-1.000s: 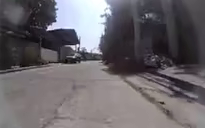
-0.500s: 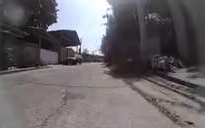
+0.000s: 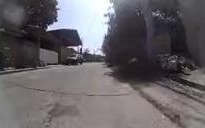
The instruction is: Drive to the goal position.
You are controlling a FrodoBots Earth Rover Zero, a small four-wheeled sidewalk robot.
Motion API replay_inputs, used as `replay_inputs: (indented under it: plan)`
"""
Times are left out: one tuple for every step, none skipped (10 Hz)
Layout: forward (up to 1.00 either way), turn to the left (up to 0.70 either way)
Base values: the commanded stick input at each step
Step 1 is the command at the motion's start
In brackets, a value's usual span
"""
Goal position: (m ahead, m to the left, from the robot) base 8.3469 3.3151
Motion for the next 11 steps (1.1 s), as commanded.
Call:
replay_inputs:
  plan:
    - [1.0, 0.0]
    - [1.0, 0.0]
    - [1.0, 0.0]
    - [1.0, 0.0]
    - [1.0, 0.0]
    - [1.0, 0.0]
    - [1.0, -0.4]
    - [1.0, -0.4]
    - [1.0, -0.4]
    - [1.0, 0.0]
    - [1.0, 0.0]
